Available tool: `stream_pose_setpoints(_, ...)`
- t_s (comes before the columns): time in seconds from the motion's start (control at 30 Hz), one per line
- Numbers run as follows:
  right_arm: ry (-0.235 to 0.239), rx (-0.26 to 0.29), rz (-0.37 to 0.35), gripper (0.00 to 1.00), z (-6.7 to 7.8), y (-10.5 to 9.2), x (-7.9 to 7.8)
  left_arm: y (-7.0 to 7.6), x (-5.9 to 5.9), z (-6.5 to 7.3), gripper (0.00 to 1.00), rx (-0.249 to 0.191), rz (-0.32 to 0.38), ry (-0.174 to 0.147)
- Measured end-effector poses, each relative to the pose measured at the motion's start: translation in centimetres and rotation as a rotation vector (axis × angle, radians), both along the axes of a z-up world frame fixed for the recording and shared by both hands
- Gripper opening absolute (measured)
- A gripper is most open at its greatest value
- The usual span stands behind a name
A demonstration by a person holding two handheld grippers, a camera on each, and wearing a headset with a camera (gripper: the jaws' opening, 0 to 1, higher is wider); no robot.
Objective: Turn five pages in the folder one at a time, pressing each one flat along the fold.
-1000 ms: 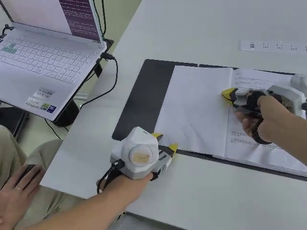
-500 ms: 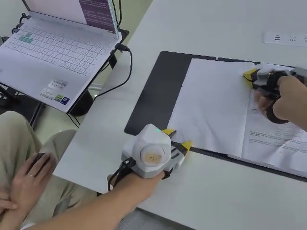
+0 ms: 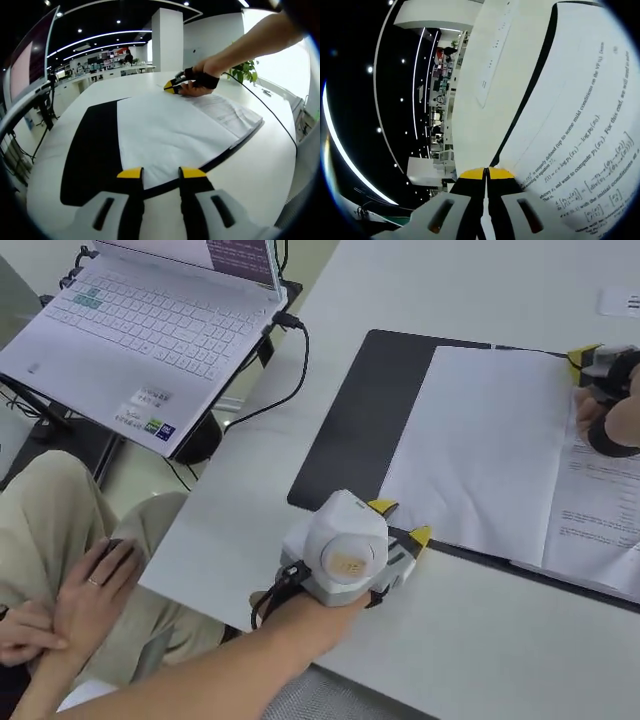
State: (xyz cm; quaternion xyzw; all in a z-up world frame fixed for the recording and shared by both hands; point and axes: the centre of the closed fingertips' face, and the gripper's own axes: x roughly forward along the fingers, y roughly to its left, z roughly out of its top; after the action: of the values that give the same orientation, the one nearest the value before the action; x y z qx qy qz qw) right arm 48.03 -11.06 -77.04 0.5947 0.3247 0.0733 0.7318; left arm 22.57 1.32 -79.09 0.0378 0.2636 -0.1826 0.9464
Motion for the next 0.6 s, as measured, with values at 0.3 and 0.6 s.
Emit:
stream_pose_setpoints(0.3,0.008,0.013,0.069,0.00,0.1,0.2,-1.6,0.0,0.1,0.0,0.26,-0.003,0.003,-0.001)
stream_pose_setpoints(0.6,0.016,0.049,0.158,0.00,0.1,0.7,-4.8,0.0,0.1,0.0,0.26,-0.003,0.003,0.001)
